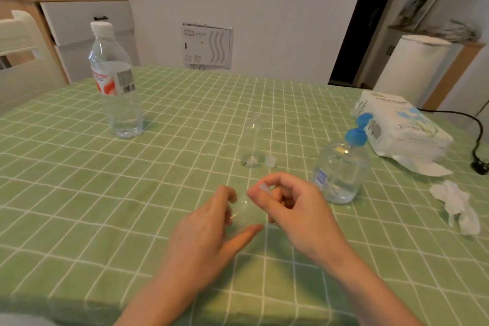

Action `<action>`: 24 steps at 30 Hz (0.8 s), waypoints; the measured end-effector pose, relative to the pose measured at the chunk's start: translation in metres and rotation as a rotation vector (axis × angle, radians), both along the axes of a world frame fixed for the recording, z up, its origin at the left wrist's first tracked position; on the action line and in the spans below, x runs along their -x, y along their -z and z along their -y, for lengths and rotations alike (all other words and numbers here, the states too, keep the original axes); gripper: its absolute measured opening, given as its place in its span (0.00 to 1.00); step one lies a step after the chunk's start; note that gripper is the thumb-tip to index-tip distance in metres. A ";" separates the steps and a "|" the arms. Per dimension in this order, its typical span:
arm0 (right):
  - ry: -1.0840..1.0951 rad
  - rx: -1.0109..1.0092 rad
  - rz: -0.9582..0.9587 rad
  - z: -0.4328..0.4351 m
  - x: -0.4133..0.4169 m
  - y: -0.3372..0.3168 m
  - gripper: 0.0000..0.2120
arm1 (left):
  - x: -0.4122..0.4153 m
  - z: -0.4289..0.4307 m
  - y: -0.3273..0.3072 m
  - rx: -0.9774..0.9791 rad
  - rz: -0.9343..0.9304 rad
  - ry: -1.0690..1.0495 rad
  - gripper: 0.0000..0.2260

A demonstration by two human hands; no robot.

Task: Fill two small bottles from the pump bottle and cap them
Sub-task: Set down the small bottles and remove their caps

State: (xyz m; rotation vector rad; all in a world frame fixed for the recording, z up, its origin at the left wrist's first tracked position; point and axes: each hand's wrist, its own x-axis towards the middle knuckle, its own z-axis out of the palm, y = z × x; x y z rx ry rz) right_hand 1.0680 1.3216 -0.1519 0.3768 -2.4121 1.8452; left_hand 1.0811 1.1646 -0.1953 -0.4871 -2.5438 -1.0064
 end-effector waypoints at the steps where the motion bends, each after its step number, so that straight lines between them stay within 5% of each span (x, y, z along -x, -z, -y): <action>1: -0.005 0.002 -0.003 0.000 -0.002 0.001 0.15 | -0.001 0.001 -0.001 -0.005 0.001 0.024 0.20; 10: -0.154 -0.067 -0.118 -0.009 -0.010 0.000 0.06 | -0.005 0.004 -0.008 -0.225 0.159 0.262 0.18; 18: -0.191 -0.040 -0.025 -0.020 -0.005 0.002 0.15 | -0.006 0.003 -0.011 -0.070 0.134 0.183 0.17; 24: -0.211 -0.096 -0.089 -0.021 -0.006 0.003 0.10 | -0.005 0.003 -0.010 -0.075 0.128 0.157 0.17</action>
